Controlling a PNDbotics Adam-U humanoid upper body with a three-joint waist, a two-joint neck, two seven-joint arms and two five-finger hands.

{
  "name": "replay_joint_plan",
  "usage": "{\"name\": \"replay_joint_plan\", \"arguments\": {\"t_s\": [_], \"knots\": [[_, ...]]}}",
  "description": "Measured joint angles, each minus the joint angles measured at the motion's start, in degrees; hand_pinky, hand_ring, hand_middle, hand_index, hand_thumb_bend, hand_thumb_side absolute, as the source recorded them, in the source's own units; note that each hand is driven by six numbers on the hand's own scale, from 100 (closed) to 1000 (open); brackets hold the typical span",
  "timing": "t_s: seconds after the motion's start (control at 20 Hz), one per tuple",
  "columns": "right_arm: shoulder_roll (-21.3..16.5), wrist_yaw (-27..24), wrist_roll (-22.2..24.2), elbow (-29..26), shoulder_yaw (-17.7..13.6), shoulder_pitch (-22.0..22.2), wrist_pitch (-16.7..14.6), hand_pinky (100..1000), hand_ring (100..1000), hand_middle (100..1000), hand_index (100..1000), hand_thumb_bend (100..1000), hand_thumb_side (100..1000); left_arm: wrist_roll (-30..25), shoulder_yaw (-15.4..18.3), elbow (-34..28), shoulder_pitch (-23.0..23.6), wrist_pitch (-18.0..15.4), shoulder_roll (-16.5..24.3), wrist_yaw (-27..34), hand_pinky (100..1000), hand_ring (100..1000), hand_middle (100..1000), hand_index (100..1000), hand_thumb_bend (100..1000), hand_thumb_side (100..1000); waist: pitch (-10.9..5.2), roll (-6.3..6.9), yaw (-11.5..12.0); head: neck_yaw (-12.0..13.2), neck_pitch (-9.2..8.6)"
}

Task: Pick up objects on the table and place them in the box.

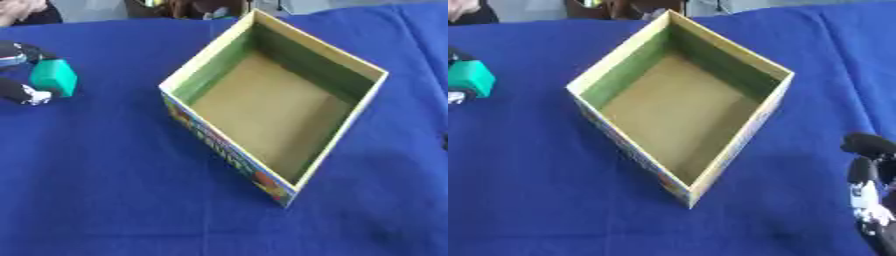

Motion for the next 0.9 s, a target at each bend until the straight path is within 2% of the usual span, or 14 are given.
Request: {"name": "replay_joint_plan", "arguments": {"t_s": [0.2, 0.25, 0.45, 0.7, 0.9], "knots": [[0.10, 0.10, -0.30, 0.00, -0.02, -0.02, 0.20, 841, 795, 609, 781, 107, 610, -0.20, -0.01, 0.28, 0.00, 0.02, 0.00, 0.07, 732, 822, 846, 962, 287, 644, 0.00, 0.15, -0.04, 0.00, 0.00], [0.13, 0.11, -0.35, -0.02, -0.02, -0.04, 0.24, 842, 795, 609, 781, 107, 610, -0.22, -0.01, 0.28, 0.00, -0.01, -0.01, 0.08, 713, 804, 816, 936, 253, 635, 0.00, 0.18, -0.07, 0.00, 0.00], [0.25, 0.16, -0.64, -0.03, -0.04, -0.05, 0.35, 843, 795, 609, 781, 106, 610, 0.44, -0.01, 0.27, -0.19, -0.26, -0.01, 0.30, 661, 751, 705, 856, 218, 624, 0.00, 0.20, -0.30, 0.00, 0.00], [0.26, 0.17, -0.84, -0.03, -0.08, -0.04, 0.61, 844, 796, 609, 783, 110, 612, 3.16, -0.01, 0.27, -0.19, -0.62, -0.21, 0.69, 583, 663, 542, 696, 100, 631, 0.01, 0.23, -0.32, 0.01, 0.00], [0.27, 0.19, -0.80, -0.03, -0.11, -0.04, 0.89, 845, 796, 609, 784, 108, 611, 5.40, -0.01, 0.27, -0.32, -0.60, -0.29, 1.55, 503, 609, 481, 618, 100, 649, 0.01, 0.23, -0.32, 0.01, 0.02]]}}
